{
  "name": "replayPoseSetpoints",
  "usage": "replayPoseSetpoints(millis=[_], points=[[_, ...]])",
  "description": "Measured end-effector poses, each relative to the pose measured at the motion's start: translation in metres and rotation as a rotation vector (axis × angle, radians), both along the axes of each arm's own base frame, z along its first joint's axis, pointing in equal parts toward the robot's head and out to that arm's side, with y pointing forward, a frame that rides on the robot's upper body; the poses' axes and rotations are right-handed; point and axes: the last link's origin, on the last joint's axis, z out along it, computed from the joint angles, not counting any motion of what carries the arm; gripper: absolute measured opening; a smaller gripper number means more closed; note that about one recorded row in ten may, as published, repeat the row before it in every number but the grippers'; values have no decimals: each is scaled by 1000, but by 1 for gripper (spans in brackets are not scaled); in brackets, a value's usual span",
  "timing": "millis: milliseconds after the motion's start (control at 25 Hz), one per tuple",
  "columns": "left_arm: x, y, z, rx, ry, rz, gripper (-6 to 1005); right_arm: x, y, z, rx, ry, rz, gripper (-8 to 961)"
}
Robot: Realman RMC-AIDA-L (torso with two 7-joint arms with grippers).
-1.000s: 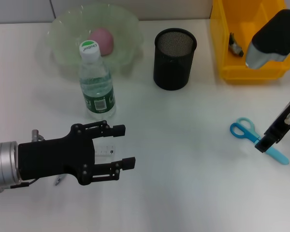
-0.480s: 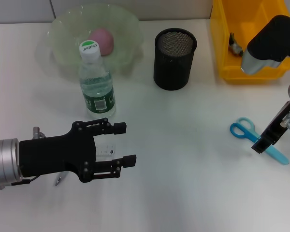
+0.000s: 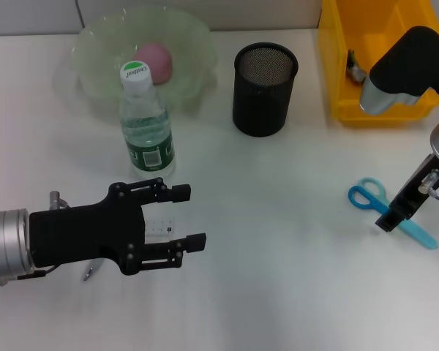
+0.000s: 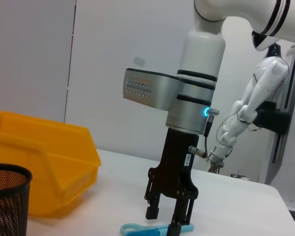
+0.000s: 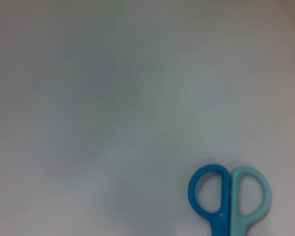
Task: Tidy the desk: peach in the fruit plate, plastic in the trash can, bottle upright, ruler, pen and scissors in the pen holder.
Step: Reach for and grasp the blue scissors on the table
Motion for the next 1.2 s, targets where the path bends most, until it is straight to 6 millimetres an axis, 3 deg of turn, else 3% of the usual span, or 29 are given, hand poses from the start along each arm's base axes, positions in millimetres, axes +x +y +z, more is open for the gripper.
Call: replayPoseSetpoints(millis=[1200], points=[[-1,-1,-1,6,0,-8,753,5,0,-6,-5,-9,-16,608]])
